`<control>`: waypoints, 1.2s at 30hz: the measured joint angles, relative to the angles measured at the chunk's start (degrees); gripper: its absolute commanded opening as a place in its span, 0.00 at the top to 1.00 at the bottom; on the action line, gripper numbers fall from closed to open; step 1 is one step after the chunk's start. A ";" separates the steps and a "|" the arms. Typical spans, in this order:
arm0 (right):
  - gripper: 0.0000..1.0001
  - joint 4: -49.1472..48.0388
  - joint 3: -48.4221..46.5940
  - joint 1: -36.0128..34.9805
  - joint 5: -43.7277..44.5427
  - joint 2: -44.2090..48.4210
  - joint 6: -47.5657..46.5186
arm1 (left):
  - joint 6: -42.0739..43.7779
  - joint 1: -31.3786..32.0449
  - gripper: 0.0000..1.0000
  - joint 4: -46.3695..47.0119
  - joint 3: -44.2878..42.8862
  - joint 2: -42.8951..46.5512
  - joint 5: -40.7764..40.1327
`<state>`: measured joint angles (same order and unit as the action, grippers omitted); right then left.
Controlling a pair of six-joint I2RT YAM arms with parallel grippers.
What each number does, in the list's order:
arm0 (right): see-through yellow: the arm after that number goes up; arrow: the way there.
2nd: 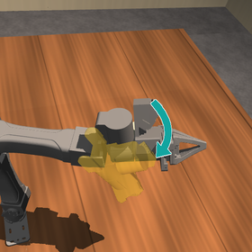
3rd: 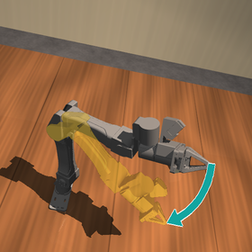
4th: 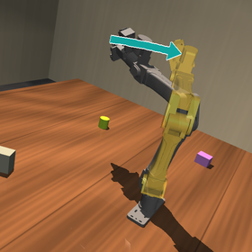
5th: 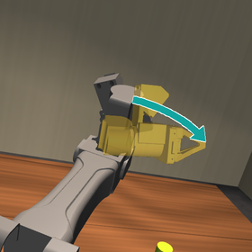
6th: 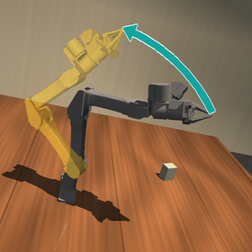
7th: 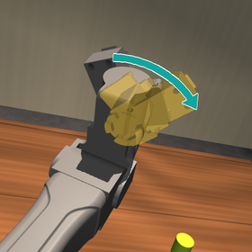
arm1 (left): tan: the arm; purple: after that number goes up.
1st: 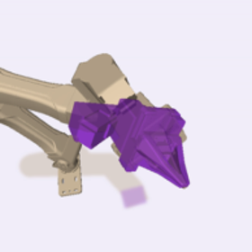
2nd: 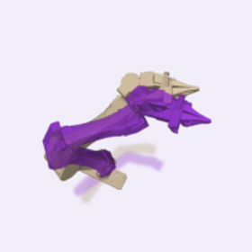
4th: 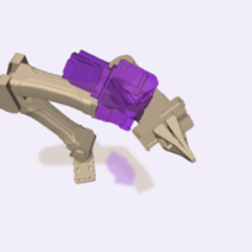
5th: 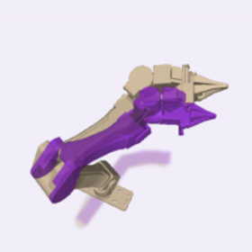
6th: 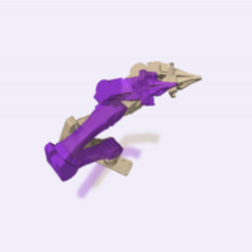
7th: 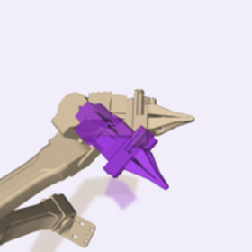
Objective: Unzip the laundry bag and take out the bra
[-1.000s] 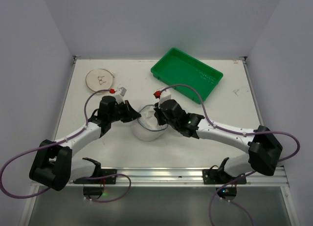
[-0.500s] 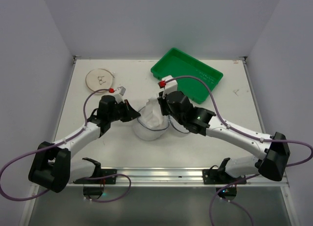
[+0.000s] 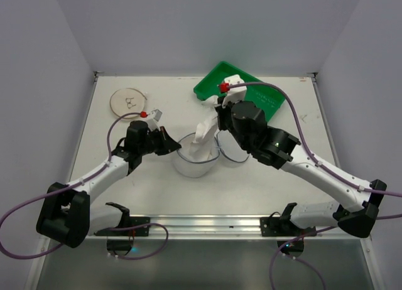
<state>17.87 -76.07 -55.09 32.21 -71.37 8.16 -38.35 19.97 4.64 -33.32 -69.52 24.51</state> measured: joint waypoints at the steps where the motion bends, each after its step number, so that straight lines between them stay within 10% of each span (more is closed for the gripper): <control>1: 1.00 0.55 -0.76 0.09 0.70 -0.11 -0.63 | 0.00 0.00 1.00 0.00 -0.02 0.02 0.04; 24: 1.00 5.01 -46.05 14.71 5.75 -18.95 -9.86 | 1.18 0.00 1.00 -0.11 -1.29 0.31 0.17; 36: 1.00 0.26 -40.98 24.90 2.89 -29.09 -11.54 | 1.53 0.00 1.00 0.42 0.22 4.02 1.16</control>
<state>18.13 -117.05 -30.20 35.09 -100.47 -3.38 -36.82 19.97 5.06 -33.10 -65.49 25.67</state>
